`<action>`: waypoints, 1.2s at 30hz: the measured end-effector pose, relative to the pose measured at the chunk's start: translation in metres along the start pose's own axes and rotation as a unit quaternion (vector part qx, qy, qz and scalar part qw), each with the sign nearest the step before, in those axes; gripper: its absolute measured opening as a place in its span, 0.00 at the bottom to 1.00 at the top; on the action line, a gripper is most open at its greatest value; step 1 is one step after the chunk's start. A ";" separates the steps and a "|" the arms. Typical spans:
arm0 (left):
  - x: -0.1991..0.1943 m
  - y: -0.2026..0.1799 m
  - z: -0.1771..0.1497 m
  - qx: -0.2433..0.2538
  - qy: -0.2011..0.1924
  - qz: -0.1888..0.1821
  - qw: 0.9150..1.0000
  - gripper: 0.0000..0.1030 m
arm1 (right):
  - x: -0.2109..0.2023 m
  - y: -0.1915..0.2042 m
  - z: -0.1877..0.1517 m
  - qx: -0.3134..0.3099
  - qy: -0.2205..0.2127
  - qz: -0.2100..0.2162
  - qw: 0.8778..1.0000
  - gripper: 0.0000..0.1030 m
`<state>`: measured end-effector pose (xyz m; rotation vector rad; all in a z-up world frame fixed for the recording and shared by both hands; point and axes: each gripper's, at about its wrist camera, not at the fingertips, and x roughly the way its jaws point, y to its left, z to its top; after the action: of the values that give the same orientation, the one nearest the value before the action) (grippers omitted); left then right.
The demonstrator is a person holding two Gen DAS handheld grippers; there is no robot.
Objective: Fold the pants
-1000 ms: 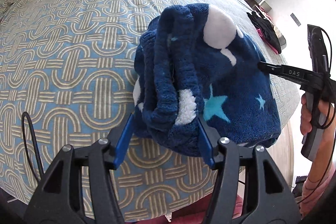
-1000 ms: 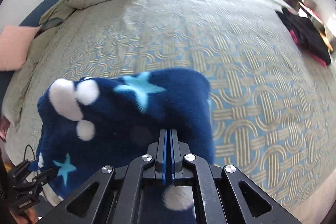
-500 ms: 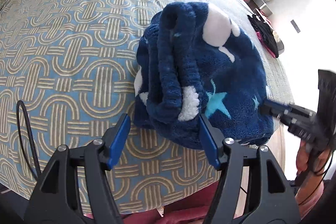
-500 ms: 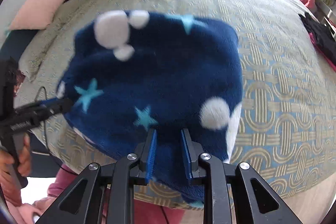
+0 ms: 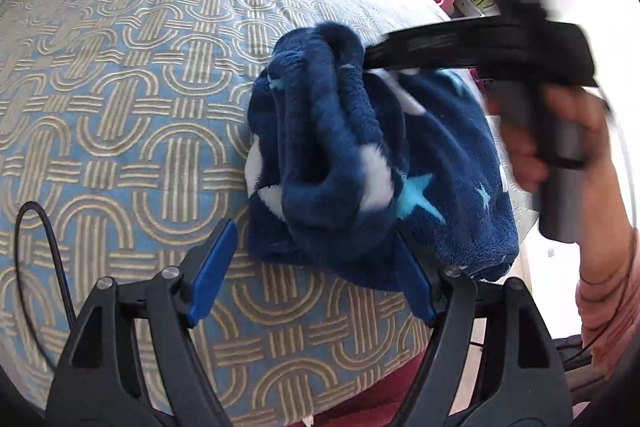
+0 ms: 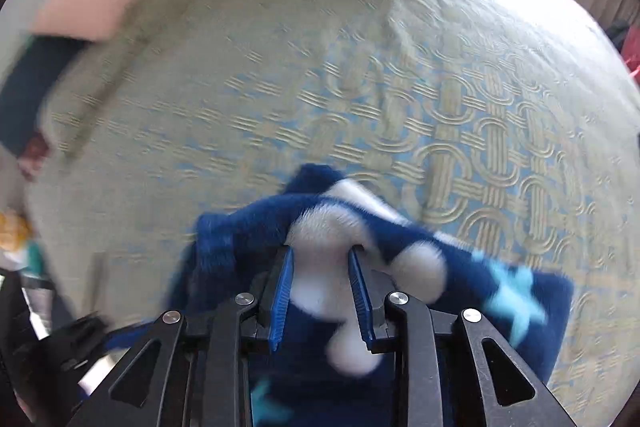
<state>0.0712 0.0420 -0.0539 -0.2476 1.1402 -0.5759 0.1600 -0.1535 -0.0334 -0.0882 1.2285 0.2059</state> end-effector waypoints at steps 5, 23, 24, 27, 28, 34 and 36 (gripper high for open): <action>0.019 0.028 0.008 -0.052 0.023 -0.060 0.997 0.83 | 0.034 -0.015 0.017 0.043 0.036 0.014 0.998 0.28; 0.009 0.049 -0.002 0.052 0.033 -0.059 0.996 0.78 | 0.115 0.059 0.091 -0.181 0.307 0.014 0.934 0.70; 0.011 0.044 0.000 0.060 0.029 -0.064 0.996 0.73 | 0.119 0.062 0.090 -0.191 0.310 0.001 0.931 0.57; 0.028 0.032 0.009 0.091 0.034 -0.072 0.993 0.33 | 0.122 0.072 0.087 -0.193 0.309 -0.030 0.931 0.32; 0.035 0.029 0.011 0.095 0.036 -0.079 0.992 0.28 | 0.120 0.074 0.087 -0.190 0.302 -0.036 0.934 0.25; 0.023 0.023 0.001 0.097 0.008 -0.080 0.992 0.06 | 0.111 0.056 0.106 -0.111 0.268 -0.029 0.957 0.14; 0.027 0.031 -0.008 0.075 0.034 -0.079 0.993 0.03 | 0.123 0.043 0.108 -0.077 0.278 -0.008 0.957 0.15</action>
<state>0.0813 0.0533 -0.0931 -0.1907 1.1428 -0.8130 0.2900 -0.0786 -0.1113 -0.3079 1.7704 0.2744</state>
